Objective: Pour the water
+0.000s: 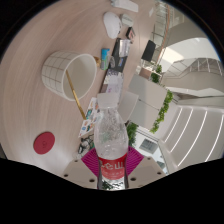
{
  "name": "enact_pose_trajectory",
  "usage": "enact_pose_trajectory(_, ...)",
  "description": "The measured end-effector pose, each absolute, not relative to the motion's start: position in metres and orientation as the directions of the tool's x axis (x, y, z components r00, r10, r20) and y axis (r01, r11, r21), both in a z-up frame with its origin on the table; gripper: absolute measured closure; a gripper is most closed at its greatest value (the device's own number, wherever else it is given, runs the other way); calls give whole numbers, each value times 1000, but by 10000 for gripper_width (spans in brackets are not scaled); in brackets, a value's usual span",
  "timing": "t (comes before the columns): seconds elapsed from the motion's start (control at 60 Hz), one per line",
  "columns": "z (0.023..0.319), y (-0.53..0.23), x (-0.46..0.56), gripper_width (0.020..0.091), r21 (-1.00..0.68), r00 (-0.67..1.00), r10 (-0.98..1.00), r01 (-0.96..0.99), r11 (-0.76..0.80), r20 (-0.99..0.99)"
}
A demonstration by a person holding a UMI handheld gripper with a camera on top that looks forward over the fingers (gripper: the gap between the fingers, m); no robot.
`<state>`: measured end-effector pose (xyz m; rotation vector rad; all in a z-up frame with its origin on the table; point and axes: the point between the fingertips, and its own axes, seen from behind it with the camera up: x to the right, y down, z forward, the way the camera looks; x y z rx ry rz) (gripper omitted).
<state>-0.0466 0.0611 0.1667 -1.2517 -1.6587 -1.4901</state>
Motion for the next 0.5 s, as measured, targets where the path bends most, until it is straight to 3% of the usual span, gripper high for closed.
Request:
enact_pose_trajectory(0.083,181,70,-64,812,606,-599,239,794,52,764)
enact_pose_trajectory(0.233,181,71,-85,808,716,-724,206,686,126,658)
enact_pose_trajectory(0.4,181,75,-89,811,712,-721,212,690,132,660)
enact_pose_trajectory(0.5,201,78,-92,810,484,-483,194,874,45,854)
